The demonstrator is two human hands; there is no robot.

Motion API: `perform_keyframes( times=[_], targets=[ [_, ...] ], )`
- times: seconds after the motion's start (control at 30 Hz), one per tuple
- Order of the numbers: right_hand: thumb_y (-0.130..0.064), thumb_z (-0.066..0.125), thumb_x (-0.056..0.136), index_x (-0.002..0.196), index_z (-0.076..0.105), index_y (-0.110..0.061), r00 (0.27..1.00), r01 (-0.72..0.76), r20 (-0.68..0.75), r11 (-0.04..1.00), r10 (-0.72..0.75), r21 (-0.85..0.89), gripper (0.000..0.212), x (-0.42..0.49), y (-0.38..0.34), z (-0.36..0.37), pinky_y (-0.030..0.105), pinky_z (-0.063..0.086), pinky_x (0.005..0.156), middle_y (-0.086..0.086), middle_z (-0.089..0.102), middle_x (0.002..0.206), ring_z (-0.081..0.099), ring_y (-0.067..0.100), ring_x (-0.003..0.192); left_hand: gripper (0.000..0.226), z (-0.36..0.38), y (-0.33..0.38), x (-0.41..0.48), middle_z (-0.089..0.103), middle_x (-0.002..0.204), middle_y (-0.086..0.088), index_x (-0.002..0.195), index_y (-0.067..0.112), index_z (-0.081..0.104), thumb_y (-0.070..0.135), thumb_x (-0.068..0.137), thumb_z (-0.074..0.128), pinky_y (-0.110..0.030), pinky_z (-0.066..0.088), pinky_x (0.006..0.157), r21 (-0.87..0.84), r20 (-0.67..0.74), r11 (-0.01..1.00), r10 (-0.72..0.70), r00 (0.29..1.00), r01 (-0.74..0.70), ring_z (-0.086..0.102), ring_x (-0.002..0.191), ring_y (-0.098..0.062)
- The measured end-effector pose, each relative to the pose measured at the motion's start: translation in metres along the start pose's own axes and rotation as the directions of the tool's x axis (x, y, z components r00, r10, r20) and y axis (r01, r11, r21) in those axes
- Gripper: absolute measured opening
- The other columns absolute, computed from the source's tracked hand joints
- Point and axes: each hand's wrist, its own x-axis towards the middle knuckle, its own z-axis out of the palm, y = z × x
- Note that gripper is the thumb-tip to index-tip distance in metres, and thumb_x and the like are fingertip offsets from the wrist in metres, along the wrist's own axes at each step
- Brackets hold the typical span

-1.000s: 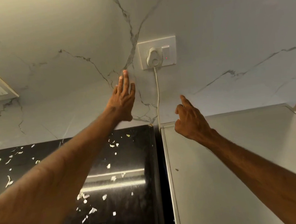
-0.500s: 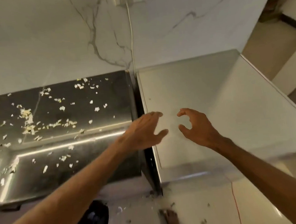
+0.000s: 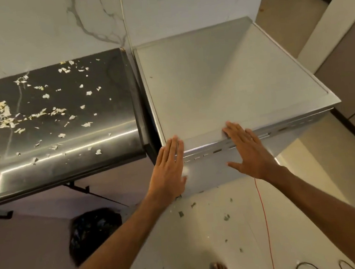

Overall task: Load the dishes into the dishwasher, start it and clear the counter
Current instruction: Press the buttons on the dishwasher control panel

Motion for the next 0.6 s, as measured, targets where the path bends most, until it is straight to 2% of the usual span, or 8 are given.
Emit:
perform_keyframes(
  times=[0.13, 0.33, 0.4, 0.43, 0.5, 0.53, 0.6],
  targets=[
    [-0.052, 0.084, 0.072, 0.163, 0.007, -0.014, 0.981, -0.017, -0.192, 0.995, -0.001, -0.095, 0.125, 0.001, 0.001, 0.031, 0.048, 0.007, 0.127, 0.003, -0.001, 0.171, -0.003, 0.021, 0.157, 0.115, 0.026, 0.004, -0.002, -0.007, 0.169, -0.007, 0.161, 0.013, -0.001, 0.032, 0.081, 0.079, -0.051, 0.022, 0.123, -0.141, -0.185, 0.988, -0.083, 0.979, 0.058, -0.009, 0.156, -0.024],
    [-0.062, 0.077, 0.078, 0.158, 0.027, -0.010, 0.877, 0.025, -0.476, 0.995, -0.067, -0.095, 0.108, 0.017, 0.018, 0.079, 0.051, 0.010, 0.126, 0.008, 0.021, 0.167, 0.014, 0.028, 0.156, 0.102, 0.069, 0.014, 0.018, 0.026, 0.161, -0.015, 0.155, 0.003, 0.030, 0.039, 0.075, 0.083, -0.047, 0.045, 0.110, -0.244, -0.473, 0.966, -0.197, 0.858, 0.087, 0.014, 0.153, -0.033],
    [-0.063, 0.074, 0.082, 0.155, 0.034, -0.010, 0.826, 0.053, -0.555, 0.994, -0.100, -0.100, 0.099, 0.024, 0.025, 0.090, 0.051, 0.012, 0.126, 0.010, 0.028, 0.164, 0.020, 0.029, 0.154, 0.091, 0.080, 0.016, 0.024, 0.036, 0.155, -0.017, 0.150, 0.002, 0.039, 0.039, 0.078, 0.081, -0.038, 0.040, 0.116, -0.260, -0.565, 0.961, -0.230, 0.792, 0.094, 0.022, 0.149, -0.035],
    [-0.063, 0.074, 0.082, 0.154, 0.036, -0.010, 0.805, 0.058, -0.583, 0.993, -0.108, -0.105, 0.097, 0.026, 0.028, 0.095, 0.051, 0.013, 0.125, 0.010, 0.031, 0.163, 0.022, 0.029, 0.154, 0.087, 0.085, 0.017, 0.026, 0.039, 0.153, -0.017, 0.148, 0.002, 0.042, 0.038, 0.079, 0.081, -0.028, 0.032, 0.120, -0.260, -0.601, 0.961, -0.236, 0.764, 0.093, 0.025, 0.148, -0.036],
    [-0.063, 0.075, 0.081, 0.153, 0.037, -0.011, 0.771, 0.066, -0.626, 0.992, -0.119, -0.107, 0.097, 0.031, 0.032, 0.102, 0.051, 0.013, 0.125, 0.010, 0.033, 0.161, 0.024, 0.028, 0.153, 0.083, 0.090, 0.017, 0.028, 0.041, 0.151, -0.017, 0.146, 0.002, 0.045, 0.038, 0.080, 0.081, -0.010, 0.021, 0.116, -0.259, -0.646, 0.962, -0.238, 0.725, 0.084, 0.027, 0.147, -0.036],
    [-0.064, 0.075, 0.081, 0.153, 0.037, -0.011, 0.760, 0.076, -0.637, 0.991, -0.129, -0.110, 0.097, 0.033, 0.034, 0.105, 0.051, 0.013, 0.125, 0.010, 0.034, 0.161, 0.024, 0.028, 0.153, 0.083, 0.092, 0.018, 0.028, 0.041, 0.150, -0.017, 0.146, 0.002, 0.045, 0.037, 0.080, 0.082, -0.007, 0.019, 0.115, -0.256, -0.662, 0.963, -0.235, 0.712, 0.080, 0.027, 0.147, -0.037],
    [-0.066, 0.071, 0.083, 0.153, 0.035, -0.011, 0.746, 0.093, -0.650, 0.989, -0.148, -0.118, 0.096, 0.034, 0.038, 0.107, 0.051, 0.013, 0.125, 0.011, 0.035, 0.161, 0.024, 0.028, 0.153, 0.082, 0.095, 0.019, 0.028, 0.042, 0.149, -0.020, 0.143, -0.002, 0.047, 0.033, 0.079, 0.084, -0.013, 0.017, 0.119, -0.246, -0.690, 0.967, -0.223, 0.688, 0.067, 0.028, 0.146, -0.041]
  ],
)
